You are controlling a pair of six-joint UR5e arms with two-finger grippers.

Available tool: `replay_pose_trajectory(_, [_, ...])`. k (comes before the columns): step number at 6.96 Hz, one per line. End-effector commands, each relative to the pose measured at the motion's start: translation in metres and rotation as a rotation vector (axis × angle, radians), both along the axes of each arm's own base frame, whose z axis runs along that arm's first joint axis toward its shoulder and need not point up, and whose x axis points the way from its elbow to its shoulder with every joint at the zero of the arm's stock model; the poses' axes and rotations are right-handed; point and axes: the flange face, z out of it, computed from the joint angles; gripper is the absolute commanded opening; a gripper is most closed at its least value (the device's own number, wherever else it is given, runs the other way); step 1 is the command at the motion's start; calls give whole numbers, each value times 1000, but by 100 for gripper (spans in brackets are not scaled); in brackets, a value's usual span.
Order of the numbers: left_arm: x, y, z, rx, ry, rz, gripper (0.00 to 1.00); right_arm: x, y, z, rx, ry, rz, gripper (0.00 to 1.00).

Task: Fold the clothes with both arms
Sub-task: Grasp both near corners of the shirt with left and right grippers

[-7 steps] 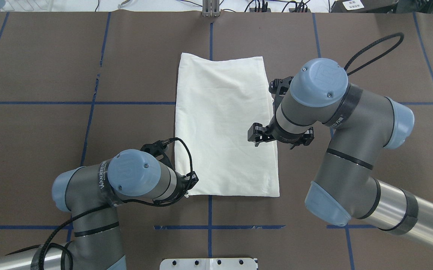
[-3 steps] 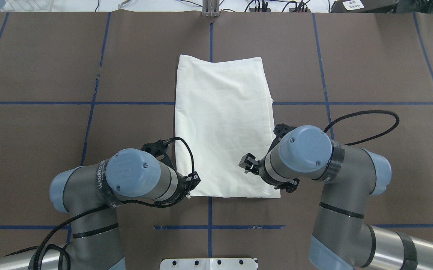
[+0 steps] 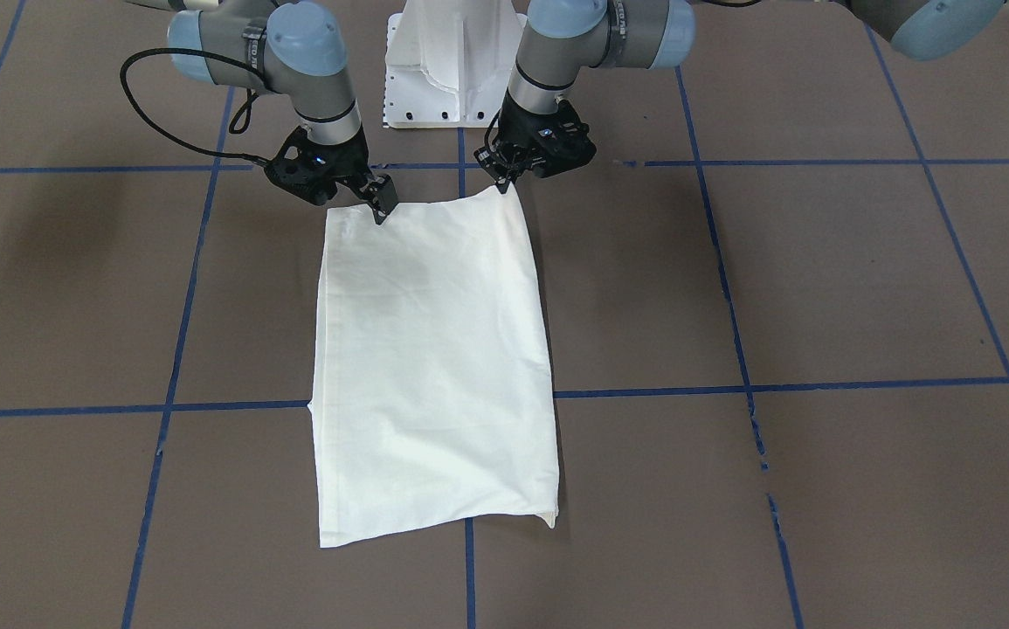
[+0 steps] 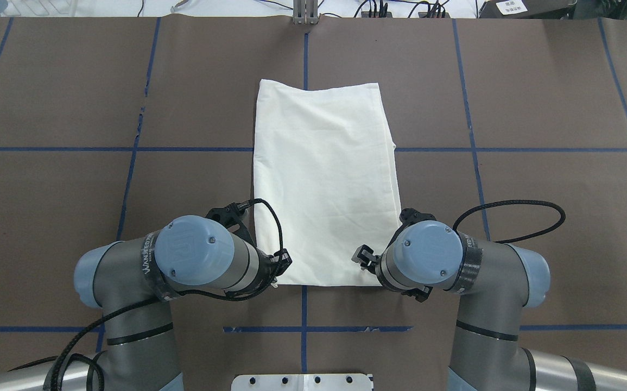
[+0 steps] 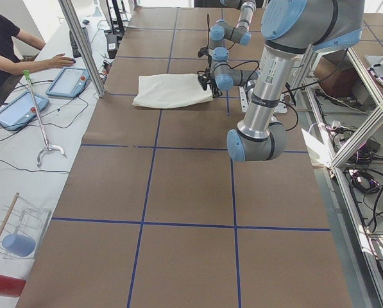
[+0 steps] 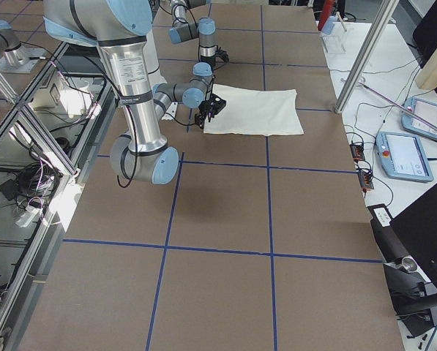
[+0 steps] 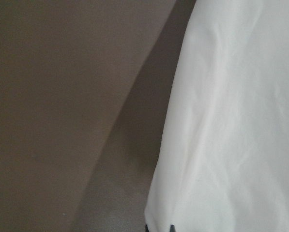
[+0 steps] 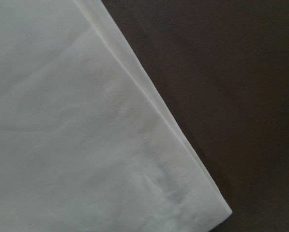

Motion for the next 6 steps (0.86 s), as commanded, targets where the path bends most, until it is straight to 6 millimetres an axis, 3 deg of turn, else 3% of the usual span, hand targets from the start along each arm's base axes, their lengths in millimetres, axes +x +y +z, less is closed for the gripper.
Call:
replay_pose_trajectory(1, [-1, 0, -1, 1, 3, 0, 0, -4, 1, 6, -5, 13, 0, 100])
replay_pose_trajectory(2, [-1, 0, -1, 1, 3, 0, 0, -5, -1, 9, -6, 19, 1, 100])
replay_pose_trajectory(3, [0, 0, -1, 0, 1, 0, 0, -5, -1, 8, -6, 18, 3, 83])
replay_pose_trajectory(4, [0, 1, -2, 1, 3, 2, 0, -3, -3, 7, -3, 16, 1, 39])
replay_pose_trajectory(5, [-1, 0, -3, 1, 4, 0, 0, -2, -6, 6, -1, 14, 3, 14])
replay_pose_trajectory(6, [-1, 0, -3, 1, 4, 0, 0, 0, -11, 3, -3, 7, 6, 0])
